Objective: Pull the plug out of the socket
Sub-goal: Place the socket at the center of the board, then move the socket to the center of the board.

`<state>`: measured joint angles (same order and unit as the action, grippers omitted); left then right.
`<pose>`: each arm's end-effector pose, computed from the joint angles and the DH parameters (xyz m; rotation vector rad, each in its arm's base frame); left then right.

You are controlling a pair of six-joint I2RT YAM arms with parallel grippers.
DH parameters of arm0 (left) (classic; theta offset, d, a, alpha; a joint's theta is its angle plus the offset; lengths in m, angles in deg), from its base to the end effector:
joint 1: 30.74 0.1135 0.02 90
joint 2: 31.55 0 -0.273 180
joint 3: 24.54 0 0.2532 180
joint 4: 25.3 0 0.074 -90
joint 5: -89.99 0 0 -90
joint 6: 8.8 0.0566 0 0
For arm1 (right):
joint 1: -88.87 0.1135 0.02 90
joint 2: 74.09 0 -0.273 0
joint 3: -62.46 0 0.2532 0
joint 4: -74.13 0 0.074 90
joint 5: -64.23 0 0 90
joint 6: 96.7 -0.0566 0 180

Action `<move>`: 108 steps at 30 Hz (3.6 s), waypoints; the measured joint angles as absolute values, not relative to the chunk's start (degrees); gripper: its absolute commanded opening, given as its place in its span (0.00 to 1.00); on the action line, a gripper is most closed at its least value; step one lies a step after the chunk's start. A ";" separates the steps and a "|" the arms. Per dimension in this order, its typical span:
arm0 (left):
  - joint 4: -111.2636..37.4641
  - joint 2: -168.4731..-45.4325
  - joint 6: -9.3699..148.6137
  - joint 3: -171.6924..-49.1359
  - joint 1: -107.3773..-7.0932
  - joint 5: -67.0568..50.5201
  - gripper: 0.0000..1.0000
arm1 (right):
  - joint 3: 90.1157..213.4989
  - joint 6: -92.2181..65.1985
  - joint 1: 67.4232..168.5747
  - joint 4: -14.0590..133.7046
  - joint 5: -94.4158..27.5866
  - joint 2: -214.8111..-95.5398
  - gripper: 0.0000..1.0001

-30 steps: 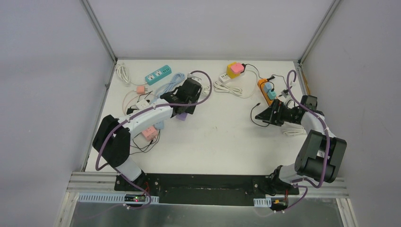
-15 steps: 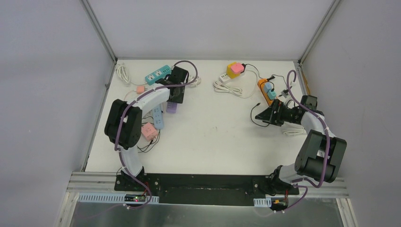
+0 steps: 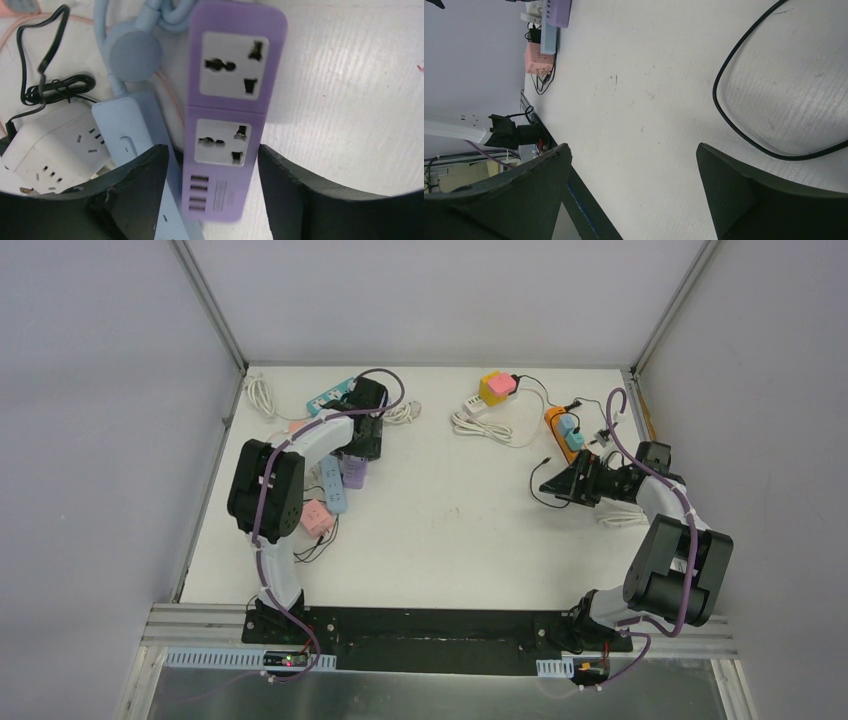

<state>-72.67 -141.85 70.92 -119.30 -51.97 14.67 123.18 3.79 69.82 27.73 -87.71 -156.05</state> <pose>0.3942 -0.1377 0.1871 0.1687 2.6112 0.1532 0.2584 -0.0364 0.1990 -0.0980 2.2583 1.1895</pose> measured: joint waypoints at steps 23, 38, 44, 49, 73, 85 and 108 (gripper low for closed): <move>-71.87 -108.28 63.68 -111.54 -50.61 5.56 0.99 | 143.31 18.43 69.71 5.57 -82.04 -156.03 1.00; -61.35 -89.33 53.78 -90.25 -50.61 -10.14 0.99 | 154.34 17.86 69.54 5.20 -67.27 -156.22 1.00; -57.48 -89.61 50.09 -88.94 -50.61 -12.52 0.97 | 154.08 17.88 69.56 9.94 -61.35 -160.09 1.00; -53.51 -91.31 46.53 -87.65 -50.61 -14.36 0.97 | 150.13 18.95 70.00 16.28 -57.24 -162.04 0.99; -36.85 -94.18 30.79 -76.96 -50.61 -18.20 0.97 | 144.53 29.23 73.85 35.12 -51.97 -175.39 0.79; -36.00 -94.55 29.17 -76.75 -50.61 -18.47 0.97 | 144.53 28.75 76.36 41.50 -49.15 -179.13 0.77; -36.04 -94.55 28.65 -76.22 -50.61 -18.57 0.97 | 151.09 28.75 78.02 42.09 -47.58 -185.23 0.71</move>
